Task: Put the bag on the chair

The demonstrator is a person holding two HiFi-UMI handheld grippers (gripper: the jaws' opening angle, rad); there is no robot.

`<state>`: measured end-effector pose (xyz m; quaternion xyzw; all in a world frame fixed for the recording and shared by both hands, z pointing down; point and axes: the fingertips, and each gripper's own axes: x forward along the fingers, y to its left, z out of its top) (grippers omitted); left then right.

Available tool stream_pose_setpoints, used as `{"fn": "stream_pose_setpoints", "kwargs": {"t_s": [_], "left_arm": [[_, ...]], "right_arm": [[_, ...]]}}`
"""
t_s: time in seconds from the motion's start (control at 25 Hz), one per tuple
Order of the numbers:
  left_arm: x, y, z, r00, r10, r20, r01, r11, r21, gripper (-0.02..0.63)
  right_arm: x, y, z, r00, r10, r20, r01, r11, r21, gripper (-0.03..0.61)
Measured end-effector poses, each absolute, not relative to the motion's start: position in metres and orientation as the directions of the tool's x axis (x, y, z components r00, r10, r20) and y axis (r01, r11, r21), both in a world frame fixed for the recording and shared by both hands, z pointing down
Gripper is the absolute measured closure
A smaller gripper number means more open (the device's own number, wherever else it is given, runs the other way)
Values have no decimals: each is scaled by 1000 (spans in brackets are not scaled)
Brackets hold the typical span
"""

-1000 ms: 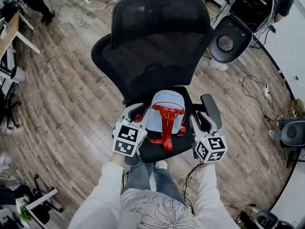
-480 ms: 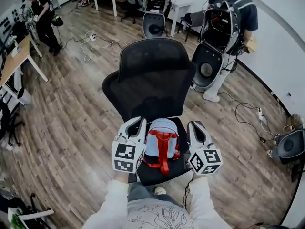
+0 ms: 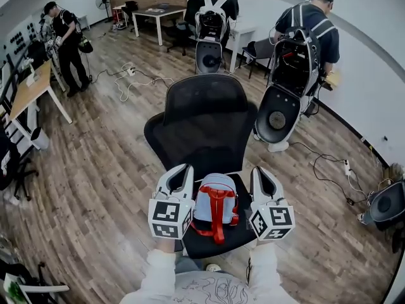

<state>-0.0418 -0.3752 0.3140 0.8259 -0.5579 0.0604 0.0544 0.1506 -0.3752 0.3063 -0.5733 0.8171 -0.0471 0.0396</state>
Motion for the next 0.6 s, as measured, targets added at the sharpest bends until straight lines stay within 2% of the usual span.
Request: {"fn": "stream_pose_setpoints", "kwargs": {"t_s": [0.6], "left_arm": [[-52,-357,290,346,-931,118,-938,-344,42,592]], "right_arm": [[148,-364,284,-344,-938,-42,-934,347,-89,560]]}}
